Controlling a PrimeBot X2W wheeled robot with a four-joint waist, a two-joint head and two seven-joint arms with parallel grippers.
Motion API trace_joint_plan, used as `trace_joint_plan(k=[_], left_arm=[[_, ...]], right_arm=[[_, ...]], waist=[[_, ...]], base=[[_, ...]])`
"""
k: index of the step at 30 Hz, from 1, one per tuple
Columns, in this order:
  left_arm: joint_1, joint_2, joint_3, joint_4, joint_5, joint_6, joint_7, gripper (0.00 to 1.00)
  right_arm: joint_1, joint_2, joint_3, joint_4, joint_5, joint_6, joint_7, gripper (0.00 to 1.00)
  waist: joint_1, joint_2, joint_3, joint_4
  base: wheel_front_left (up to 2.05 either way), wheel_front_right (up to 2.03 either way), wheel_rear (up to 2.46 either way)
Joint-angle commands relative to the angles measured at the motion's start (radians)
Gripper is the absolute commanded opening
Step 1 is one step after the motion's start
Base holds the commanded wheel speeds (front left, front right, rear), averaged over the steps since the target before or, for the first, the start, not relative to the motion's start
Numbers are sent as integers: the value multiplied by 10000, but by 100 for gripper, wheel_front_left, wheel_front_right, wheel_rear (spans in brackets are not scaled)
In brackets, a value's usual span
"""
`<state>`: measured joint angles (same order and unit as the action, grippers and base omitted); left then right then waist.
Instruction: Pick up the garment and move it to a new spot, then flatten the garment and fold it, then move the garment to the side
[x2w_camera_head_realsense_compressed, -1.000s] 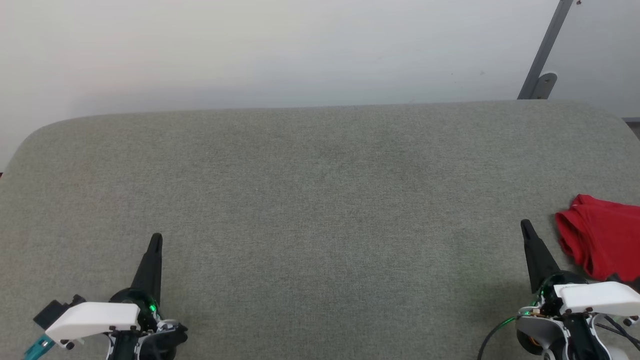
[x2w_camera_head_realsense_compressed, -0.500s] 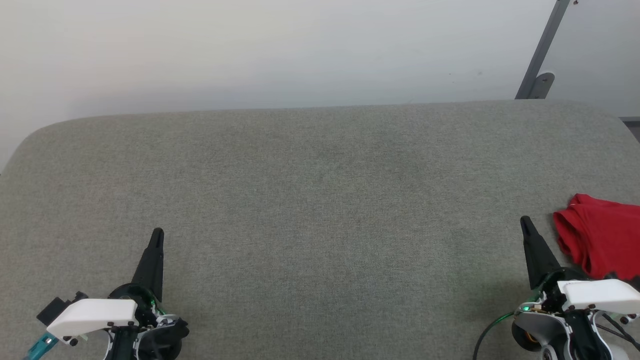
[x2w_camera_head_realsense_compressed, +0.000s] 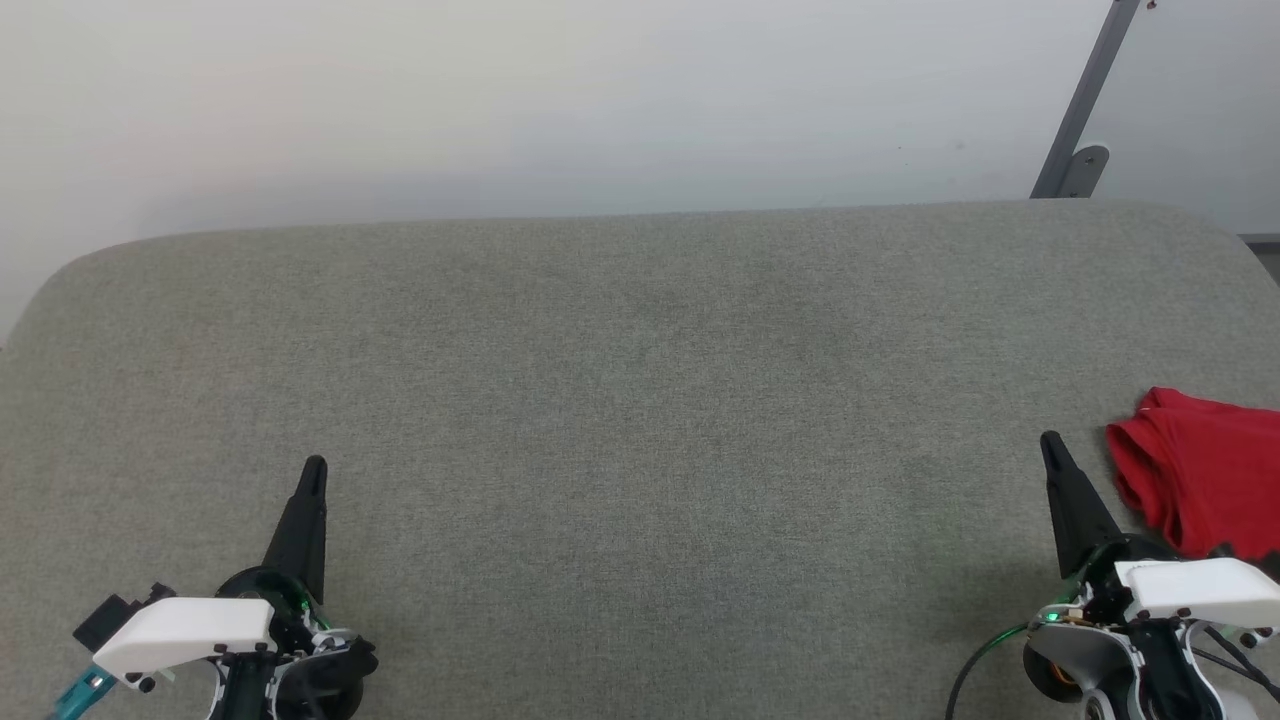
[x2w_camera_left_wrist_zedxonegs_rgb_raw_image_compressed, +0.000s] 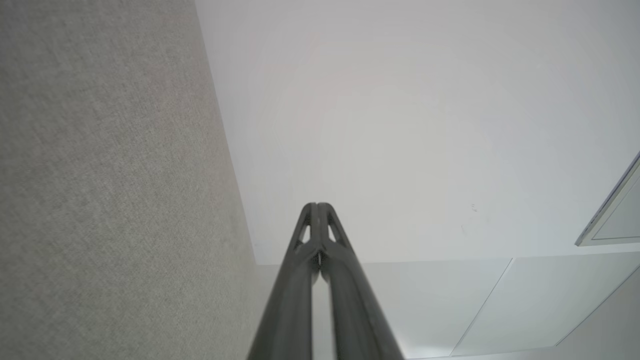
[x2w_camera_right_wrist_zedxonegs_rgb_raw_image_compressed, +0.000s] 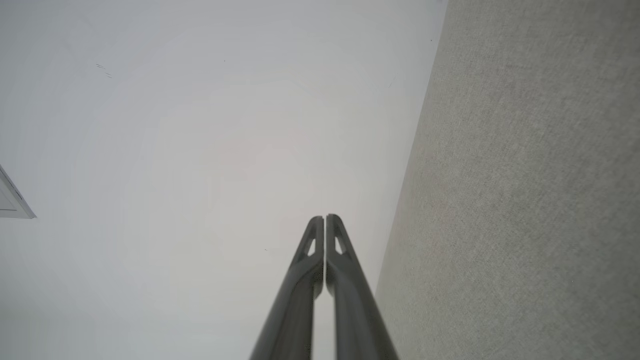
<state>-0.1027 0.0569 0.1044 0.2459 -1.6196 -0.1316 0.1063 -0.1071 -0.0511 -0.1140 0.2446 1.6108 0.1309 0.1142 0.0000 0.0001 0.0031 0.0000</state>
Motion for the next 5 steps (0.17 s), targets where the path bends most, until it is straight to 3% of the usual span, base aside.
trace_joint_plan(k=[1,5], left_arm=[[-121,-29,39,-2,1,18,50,0],[-122,-34,45,-1,9,20,56,0]], right_arm=[[-42,19,-5,25,38,-3,11,0],[-42,19,-5,25,38,-3,11,0]], waist=[[0,-1,0,0],[0,-1,0,0]], base=[[0,0,0],[0,0,0]])
